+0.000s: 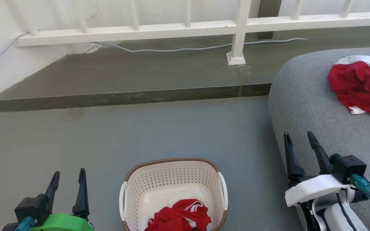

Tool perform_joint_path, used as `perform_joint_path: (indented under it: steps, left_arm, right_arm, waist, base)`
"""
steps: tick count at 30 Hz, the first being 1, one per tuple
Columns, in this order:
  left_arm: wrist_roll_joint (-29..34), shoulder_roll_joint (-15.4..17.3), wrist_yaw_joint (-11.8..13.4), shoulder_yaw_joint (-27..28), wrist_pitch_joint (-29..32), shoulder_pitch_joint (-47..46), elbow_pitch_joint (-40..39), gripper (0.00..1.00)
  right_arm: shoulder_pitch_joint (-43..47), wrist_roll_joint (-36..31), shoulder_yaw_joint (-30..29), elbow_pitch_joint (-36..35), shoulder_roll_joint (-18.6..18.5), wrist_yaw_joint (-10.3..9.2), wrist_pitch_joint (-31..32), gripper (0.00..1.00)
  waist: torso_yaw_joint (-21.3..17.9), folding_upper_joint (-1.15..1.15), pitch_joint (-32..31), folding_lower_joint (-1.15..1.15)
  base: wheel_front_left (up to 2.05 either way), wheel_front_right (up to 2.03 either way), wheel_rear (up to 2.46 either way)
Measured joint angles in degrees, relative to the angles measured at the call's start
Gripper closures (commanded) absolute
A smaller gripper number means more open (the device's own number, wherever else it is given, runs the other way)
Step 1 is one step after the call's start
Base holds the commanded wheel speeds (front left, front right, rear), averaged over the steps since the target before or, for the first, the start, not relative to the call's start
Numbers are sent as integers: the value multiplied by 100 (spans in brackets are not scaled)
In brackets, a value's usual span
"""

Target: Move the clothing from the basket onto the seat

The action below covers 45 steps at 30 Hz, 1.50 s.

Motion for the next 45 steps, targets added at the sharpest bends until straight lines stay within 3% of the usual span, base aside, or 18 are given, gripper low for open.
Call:
perform_joint_path:
  steps: [23,32,45]
  left_arm:
    - [71,-21,0,31,23,98,-229,0]
    - [278,60,-16,-149,286,-210,-310,0]
    - [410,48,-313,-643,799,-1342,182,0]
  right_arm:
    - [117,8,-4,-365,-42,-51,112,0]
    - [-191,7,-148,-625,-108,-54,113,0]
    - [-1196,8,-456,-798,-143,-108,166,0]
  waist:
    - [-18,0,161,0]
    - [-32,0,641,0]
    - [-71,0,1624,0]
  base:
    - [0,0,0]
    - [0,0,0]
    - [0,0,0]
